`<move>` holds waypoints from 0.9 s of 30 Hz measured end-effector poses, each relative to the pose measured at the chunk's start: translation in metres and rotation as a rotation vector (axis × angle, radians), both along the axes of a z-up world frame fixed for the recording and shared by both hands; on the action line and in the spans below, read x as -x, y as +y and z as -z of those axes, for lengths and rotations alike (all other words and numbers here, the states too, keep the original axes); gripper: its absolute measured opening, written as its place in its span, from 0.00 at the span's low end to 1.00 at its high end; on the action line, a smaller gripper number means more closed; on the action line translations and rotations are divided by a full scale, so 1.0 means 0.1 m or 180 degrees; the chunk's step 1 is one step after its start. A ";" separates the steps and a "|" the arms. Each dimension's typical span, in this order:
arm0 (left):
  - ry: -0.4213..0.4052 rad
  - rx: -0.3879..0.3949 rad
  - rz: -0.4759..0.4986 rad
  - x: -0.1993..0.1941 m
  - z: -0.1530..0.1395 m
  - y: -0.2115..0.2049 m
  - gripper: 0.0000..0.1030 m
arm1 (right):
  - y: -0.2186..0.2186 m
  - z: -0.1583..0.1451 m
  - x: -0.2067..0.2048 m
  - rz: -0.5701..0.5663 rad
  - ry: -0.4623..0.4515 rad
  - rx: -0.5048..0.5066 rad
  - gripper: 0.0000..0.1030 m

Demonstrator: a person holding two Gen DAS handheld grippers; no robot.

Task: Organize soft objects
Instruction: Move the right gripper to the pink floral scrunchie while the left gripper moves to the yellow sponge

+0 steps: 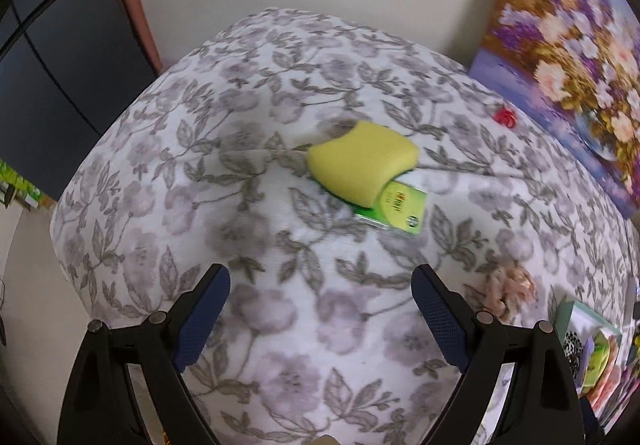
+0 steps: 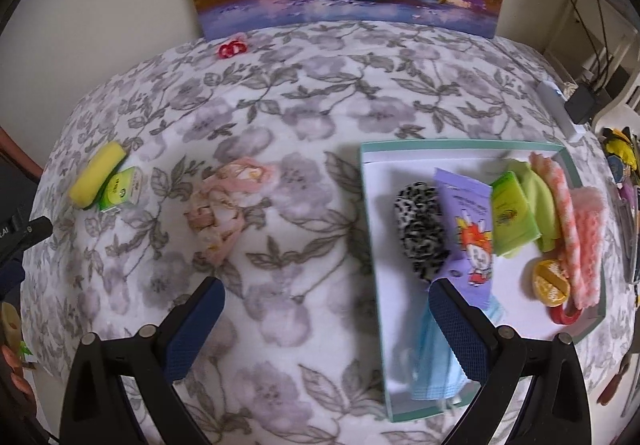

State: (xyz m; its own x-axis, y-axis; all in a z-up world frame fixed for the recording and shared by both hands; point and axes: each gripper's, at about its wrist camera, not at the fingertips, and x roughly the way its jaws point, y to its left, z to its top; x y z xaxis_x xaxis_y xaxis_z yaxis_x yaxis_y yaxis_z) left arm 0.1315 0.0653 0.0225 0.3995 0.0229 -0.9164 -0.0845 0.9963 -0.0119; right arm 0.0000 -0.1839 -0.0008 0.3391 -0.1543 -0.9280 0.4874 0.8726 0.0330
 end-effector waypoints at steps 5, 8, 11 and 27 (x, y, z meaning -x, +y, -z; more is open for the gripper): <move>0.0028 0.0062 -0.0105 -0.05 0.04 0.20 0.90 | 0.18 0.06 -0.11 -0.0106 0.0027 0.0006 1.00; 0.0043 0.0085 -0.0128 -0.07 0.07 0.28 0.90 | 0.28 0.12 -0.17 -0.0162 0.0066 0.0003 1.00; 0.0062 0.0126 -0.0160 -0.09 0.10 0.35 0.90 | 0.35 0.18 -0.23 -0.0221 0.0104 0.0006 1.00; -0.0026 0.0500 -0.0016 -0.45 0.29 0.32 0.90 | 0.37 0.49 -0.68 -0.0248 0.0114 -0.0171 1.00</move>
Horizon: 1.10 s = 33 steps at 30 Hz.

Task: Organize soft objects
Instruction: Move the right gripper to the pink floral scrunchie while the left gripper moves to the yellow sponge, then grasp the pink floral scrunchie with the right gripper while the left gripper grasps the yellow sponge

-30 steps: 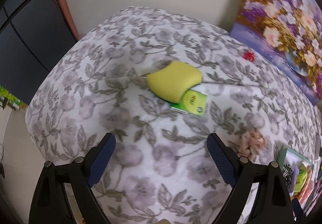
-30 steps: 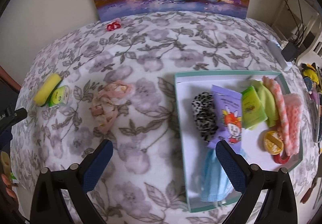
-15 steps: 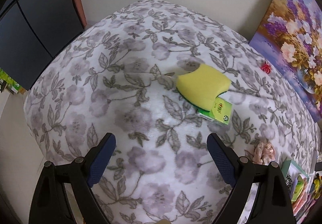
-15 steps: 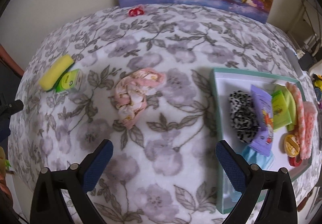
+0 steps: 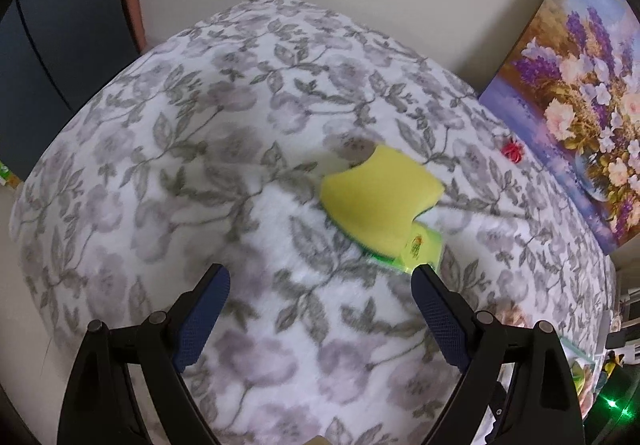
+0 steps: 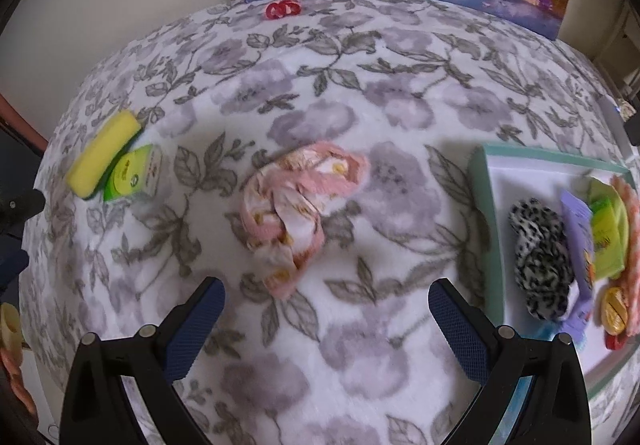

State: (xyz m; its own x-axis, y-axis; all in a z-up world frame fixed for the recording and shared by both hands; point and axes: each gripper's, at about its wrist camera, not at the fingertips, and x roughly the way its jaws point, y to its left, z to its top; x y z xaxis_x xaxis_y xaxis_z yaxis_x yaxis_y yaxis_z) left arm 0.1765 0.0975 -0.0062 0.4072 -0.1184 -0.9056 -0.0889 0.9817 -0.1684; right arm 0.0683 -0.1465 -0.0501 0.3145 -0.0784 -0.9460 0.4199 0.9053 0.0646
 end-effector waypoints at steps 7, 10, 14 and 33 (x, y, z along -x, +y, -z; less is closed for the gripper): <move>0.0041 0.0088 0.0073 -0.20 0.11 -0.05 0.90 | -0.02 0.05 -0.15 -0.0045 -0.0118 -0.0094 1.00; 0.0044 0.0167 0.0135 -0.29 0.15 -0.06 0.90 | -0.03 0.09 -0.19 -0.0047 -0.0133 -0.0166 1.00; 0.0018 0.0124 0.0209 -0.38 0.18 -0.08 0.90 | -0.05 0.12 -0.22 -0.0013 -0.0105 -0.0114 1.00; -0.0045 0.0040 0.0580 -0.61 0.43 -0.27 0.89 | -0.03 0.33 -0.40 -0.0017 0.0072 -0.0345 0.91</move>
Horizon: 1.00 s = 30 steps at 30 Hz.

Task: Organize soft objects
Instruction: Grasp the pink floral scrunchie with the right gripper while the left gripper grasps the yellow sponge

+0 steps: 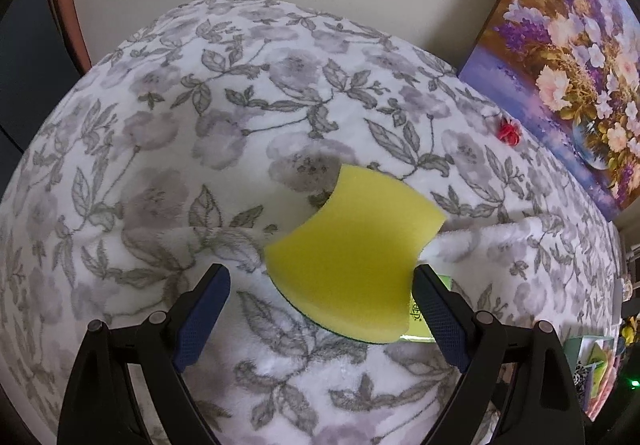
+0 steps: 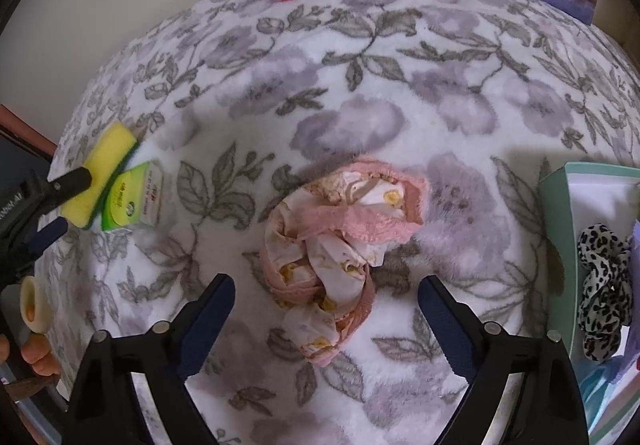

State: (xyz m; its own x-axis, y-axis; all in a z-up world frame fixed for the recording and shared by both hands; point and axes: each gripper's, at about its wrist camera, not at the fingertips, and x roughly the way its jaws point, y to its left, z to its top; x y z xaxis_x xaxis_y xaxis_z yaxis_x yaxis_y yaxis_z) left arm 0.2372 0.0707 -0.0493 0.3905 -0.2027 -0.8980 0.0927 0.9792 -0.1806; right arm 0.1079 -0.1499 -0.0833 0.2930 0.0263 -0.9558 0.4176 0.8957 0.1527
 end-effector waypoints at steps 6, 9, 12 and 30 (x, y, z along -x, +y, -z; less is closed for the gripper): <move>-0.0087 0.0125 0.0015 0.02 -0.03 0.00 0.68 | 0.04 0.00 -0.02 -0.0047 0.0013 0.0132 0.83; -0.0092 0.0126 0.0055 0.03 -0.03 -0.04 0.64 | 0.05 -0.01 0.02 -0.0074 0.0021 0.0227 0.72; -0.0143 0.0108 0.0070 0.05 -0.05 -0.05 0.60 | 0.03 -0.02 0.04 -0.0051 0.0033 0.0319 0.58; -0.0232 -0.0077 -0.0086 0.38 -0.39 0.04 0.57 | -0.07 -0.20 0.36 0.0038 -0.0101 0.0005 0.19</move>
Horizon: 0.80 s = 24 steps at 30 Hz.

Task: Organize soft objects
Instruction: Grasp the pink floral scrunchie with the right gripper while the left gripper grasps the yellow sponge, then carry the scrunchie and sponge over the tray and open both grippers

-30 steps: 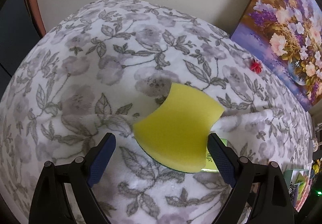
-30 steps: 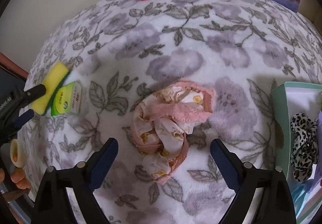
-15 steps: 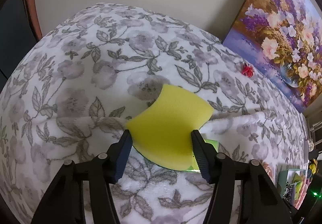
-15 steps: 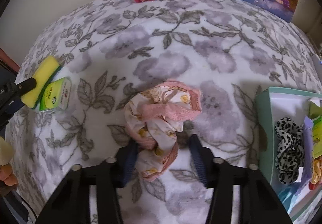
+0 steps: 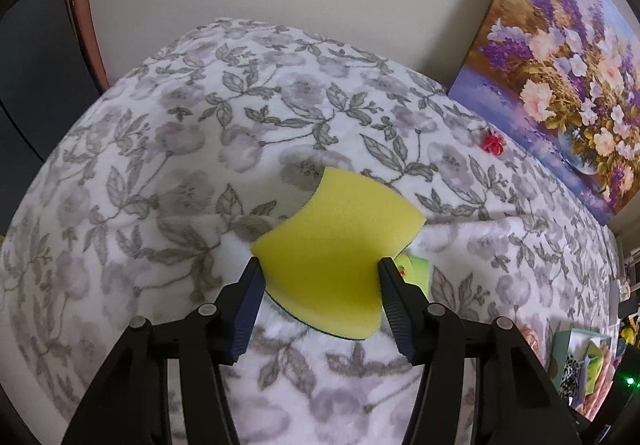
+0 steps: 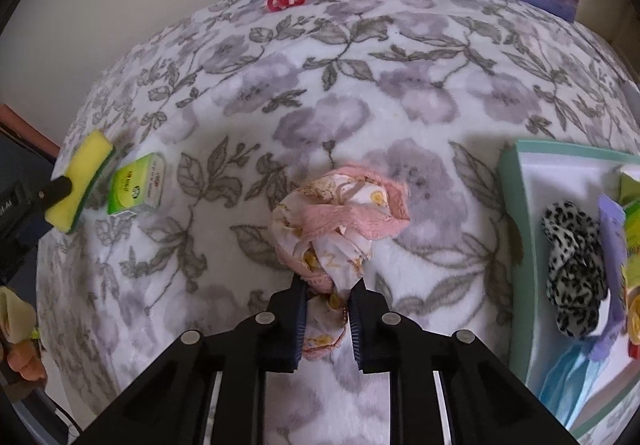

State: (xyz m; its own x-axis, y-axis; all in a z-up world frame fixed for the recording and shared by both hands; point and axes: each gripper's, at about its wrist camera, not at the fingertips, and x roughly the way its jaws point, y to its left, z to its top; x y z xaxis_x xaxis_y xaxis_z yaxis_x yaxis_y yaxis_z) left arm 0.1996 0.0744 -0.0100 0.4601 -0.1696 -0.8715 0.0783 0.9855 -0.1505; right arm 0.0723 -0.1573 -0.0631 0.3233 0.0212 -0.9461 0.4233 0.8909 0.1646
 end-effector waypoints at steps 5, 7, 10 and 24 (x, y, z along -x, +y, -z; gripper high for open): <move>-0.0036 -0.0088 0.0027 0.26 -0.13 -0.05 0.57 | -0.03 -0.16 0.15 0.0064 -0.0077 -0.0057 0.19; -0.0030 -0.0081 0.0029 0.37 -0.19 -0.09 0.57 | -0.04 -0.23 0.22 0.0082 -0.0104 -0.0077 0.19; -0.0059 -0.0039 0.0009 0.55 -0.30 -0.15 0.57 | -0.05 -0.36 0.36 0.0099 -0.0166 -0.0061 0.19; -0.0232 -0.0034 0.0052 1.26 -0.57 -0.67 0.57 | -0.22 -0.72 0.85 0.0216 -0.0343 -0.0014 0.19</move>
State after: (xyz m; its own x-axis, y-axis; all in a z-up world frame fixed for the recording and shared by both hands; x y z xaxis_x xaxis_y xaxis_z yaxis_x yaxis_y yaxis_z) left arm 0.0740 0.0072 0.0472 0.5197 -0.1684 -0.8376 0.1046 0.9855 -0.1333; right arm -0.0131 -0.1790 0.0090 0.4240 -0.0003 -0.9057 0.4623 0.8600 0.2162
